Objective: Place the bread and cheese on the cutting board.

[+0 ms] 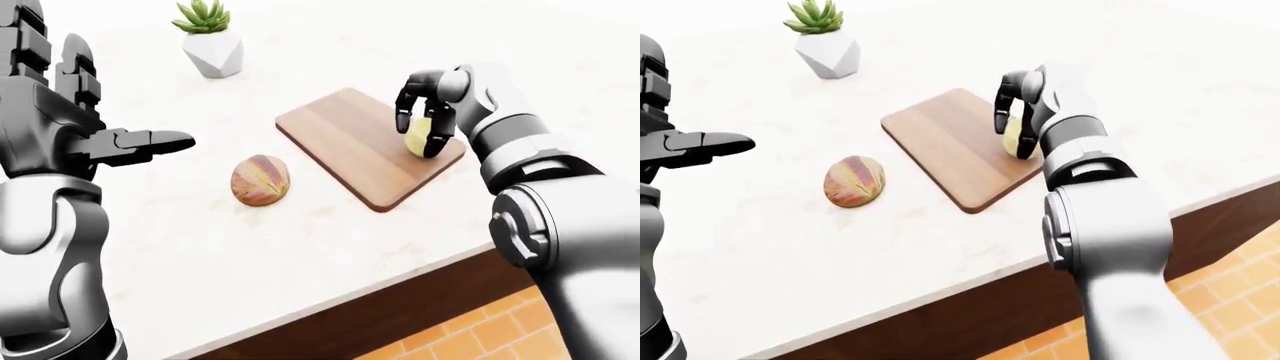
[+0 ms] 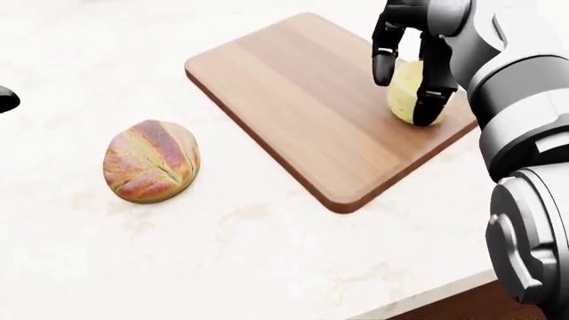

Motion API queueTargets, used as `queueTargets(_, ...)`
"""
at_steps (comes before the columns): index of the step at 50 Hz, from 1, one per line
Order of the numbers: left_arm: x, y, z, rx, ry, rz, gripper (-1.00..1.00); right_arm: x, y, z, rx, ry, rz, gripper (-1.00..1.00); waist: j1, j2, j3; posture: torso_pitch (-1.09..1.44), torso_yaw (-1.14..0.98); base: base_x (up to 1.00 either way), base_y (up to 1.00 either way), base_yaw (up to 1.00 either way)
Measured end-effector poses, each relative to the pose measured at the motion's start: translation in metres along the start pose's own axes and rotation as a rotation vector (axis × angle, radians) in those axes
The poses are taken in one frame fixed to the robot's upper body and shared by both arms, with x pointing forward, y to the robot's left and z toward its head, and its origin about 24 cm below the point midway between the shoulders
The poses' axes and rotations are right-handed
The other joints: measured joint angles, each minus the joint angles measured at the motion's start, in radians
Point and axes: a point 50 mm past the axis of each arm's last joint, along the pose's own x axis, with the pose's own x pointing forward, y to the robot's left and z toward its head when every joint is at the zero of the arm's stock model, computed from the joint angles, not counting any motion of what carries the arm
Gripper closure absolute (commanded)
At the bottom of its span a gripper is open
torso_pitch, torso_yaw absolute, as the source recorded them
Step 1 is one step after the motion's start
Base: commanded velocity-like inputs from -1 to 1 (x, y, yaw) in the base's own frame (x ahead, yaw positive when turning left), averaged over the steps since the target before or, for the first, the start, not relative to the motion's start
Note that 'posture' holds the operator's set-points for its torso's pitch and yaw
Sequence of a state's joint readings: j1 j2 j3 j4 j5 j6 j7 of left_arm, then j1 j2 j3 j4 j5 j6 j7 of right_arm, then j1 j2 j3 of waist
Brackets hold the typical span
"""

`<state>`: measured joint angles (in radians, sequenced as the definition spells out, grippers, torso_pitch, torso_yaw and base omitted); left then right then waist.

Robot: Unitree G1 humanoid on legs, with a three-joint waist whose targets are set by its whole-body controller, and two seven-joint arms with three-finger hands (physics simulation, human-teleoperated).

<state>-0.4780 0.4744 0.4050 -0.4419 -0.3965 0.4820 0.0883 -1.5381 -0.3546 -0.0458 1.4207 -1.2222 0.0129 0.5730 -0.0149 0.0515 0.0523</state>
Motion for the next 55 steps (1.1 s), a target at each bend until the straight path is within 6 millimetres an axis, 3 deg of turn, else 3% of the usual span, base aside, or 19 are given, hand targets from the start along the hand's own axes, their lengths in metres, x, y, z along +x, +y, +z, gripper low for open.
queueTargets(2, 0.0, 0.0, 0.0, 0.0, 0.001, 0.001, -1.0, 0.0, 0.0, 0.0, 0.001, -0.001, 0.001, 0.25, 0.0, 0.001, 0.001, 0.0, 0.0, 0.0, 0.0, 0.0)
queueTargets(5, 0.0, 0.0, 0.0, 0.0, 0.002, 0.0, -1.0, -0.001, -0.002, 0.0, 0.001, -0.003, -0.003, -0.21, 0.0, 0.001, 0.001, 0.0, 0.0, 0.0, 0.0, 0.0)
queueTargets(7, 0.0, 0.0, 0.0, -0.001, 0.002, -0.001, -1.0, -0.002, -0.004, 0.001, 0.001, -0.007, -0.009, -0.36, 0.0, 0.001, 0.0, 0.0, 0.0, 0.0, 0.0, 0.0)
queueTargets(9, 0.0, 0.0, 0.0, -0.001, 0.002, -0.001, -1.0, -0.003, -0.005, 0.002, -0.001, -0.01, -0.015, -0.94, 0.0, 0.0, -0.002, 0.0, 0.0, 0.0, 0.0, 0.0)
queueTargets(10, 0.0, 0.0, 0.0, -0.001, 0.002, -0.001, -1.0, -0.003, -0.006, 0.002, -0.002, -0.011, -0.018, -1.0, -0.001, 0.0, -0.002, 0.0, 0.0, 0.0, 0.0, 0.0)
queueTargets(25, 0.0, 0.001, 0.0, 0.0, 0.001, 0.003, -1.0, -0.004, -0.007, 0.005, -0.007, -0.025, -0.001, -1.0, 0.001, -0.002, -0.002, 0.0, 0.0, 0.0, 0.0, 0.0)
queueTargets(41, -0.001, 0.0, -0.001, 0.0, 0.0, 0.001, -1.0, -0.021, -0.029, 0.012, -0.018, -0.055, 0.065, -1.0, -0.003, 0.0, 0.0, 0.0, 0.0, 0.0, 0.0, 0.0)
queueTargets(55, 0.0, -0.002, 0.001, 0.001, -0.001, -0.007, -1.0, -0.035, -0.046, 0.04, -0.069, -0.149, 0.048, -1.0, -0.006, 0.004, 0.002, 0.0, 0.0, 0.0, 0.0, 0.0)
